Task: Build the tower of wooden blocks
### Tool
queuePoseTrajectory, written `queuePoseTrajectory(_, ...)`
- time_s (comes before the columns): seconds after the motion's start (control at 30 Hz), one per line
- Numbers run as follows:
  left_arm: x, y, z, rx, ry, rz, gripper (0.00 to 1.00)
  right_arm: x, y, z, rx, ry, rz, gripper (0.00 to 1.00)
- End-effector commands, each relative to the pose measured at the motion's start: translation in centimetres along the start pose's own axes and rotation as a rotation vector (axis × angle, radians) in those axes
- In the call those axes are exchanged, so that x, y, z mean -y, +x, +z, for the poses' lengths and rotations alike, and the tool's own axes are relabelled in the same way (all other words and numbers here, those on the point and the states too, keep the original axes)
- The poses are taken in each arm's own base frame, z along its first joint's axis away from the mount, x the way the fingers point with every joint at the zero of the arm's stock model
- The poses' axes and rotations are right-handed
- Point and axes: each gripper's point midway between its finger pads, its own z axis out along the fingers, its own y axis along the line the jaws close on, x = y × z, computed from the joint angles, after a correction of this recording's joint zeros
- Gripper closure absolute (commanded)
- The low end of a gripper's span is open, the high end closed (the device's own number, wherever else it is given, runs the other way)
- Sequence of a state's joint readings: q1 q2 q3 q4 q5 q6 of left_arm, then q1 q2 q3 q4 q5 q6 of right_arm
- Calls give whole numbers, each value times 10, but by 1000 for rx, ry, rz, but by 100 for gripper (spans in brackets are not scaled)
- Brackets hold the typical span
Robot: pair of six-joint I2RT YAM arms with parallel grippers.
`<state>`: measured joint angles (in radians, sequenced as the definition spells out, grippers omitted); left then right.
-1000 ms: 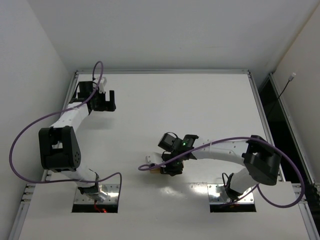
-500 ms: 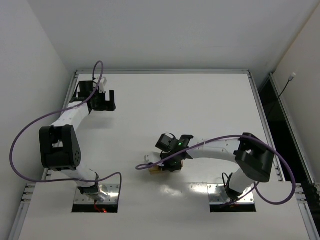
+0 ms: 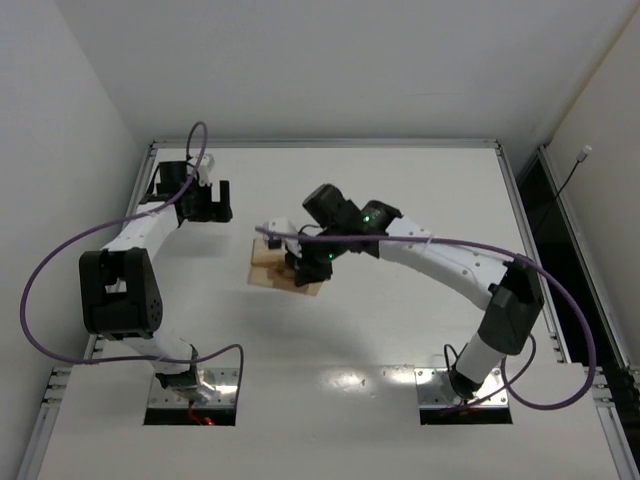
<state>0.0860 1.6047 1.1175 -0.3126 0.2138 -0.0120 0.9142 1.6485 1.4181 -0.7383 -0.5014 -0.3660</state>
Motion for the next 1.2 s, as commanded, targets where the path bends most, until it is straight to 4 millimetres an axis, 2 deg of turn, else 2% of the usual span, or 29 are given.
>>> queuePoseTrajectory(0.0,3,-26,-9,58,9,8,0,-7,-29,-3,132,-203,142,100)
queuePoseTrajectory(0.03,1,-25,-8,47,1,6,0,-5,-22,6,121,-248,195,100)
queuePoseTrajectory(0.07,1,-25,-8,47,1,6,0,0,-19,6,129,-269,259,100)
queuePoseTrajectory(0.1,1,-25,-8,47,1,6,0,-3,-17,9,149,-328,302,100)
queuePoseTrajectory(0.2,-5,-23,-8,39,-14,6,0,4,-9,12,187,-358,394,100)
queuePoseTrajectory(0.3,-5,-23,-8,38,-14,6,0,25,-3,13,263,-371,474,100)
queuePoseTrajectory(0.33,-5,-27,-9,47,-15,8,0,24,3,18,247,-381,509,100)
queuePoseTrajectory(0.47,-9,-25,-7,39,-21,0,0,55,9,15,331,-409,595,100)
queuePoseTrajectory(0.53,-8,-24,-6,31,-11,-2,0,50,14,20,340,-524,692,100)
queuePoseTrajectory(0.57,-8,-24,-6,31,-11,-2,0,55,15,20,356,-538,706,100)
queuePoseTrajectory(0.7,-13,-30,-4,32,-18,-8,0,49,22,23,357,-681,809,100)
queuePoseTrajectory(0.77,-13,-30,-4,32,-18,1,0,50,32,28,350,-720,853,100)
queuePoseTrajectory(0.9,-13,-27,-2,26,5,2,0,56,48,24,372,-811,928,100)
queuePoseTrajectory(0.97,-11,-21,-2,13,32,-9,0,69,45,17,423,-831,897,100)
queuePoseTrajectory(1.0,-9,-22,-2,14,41,-9,0,74,58,18,418,-831,976,100)
queuePoseTrajectory(1.17,-8,-16,4,-5,53,-14,0,107,77,3,479,-785,1038,100)
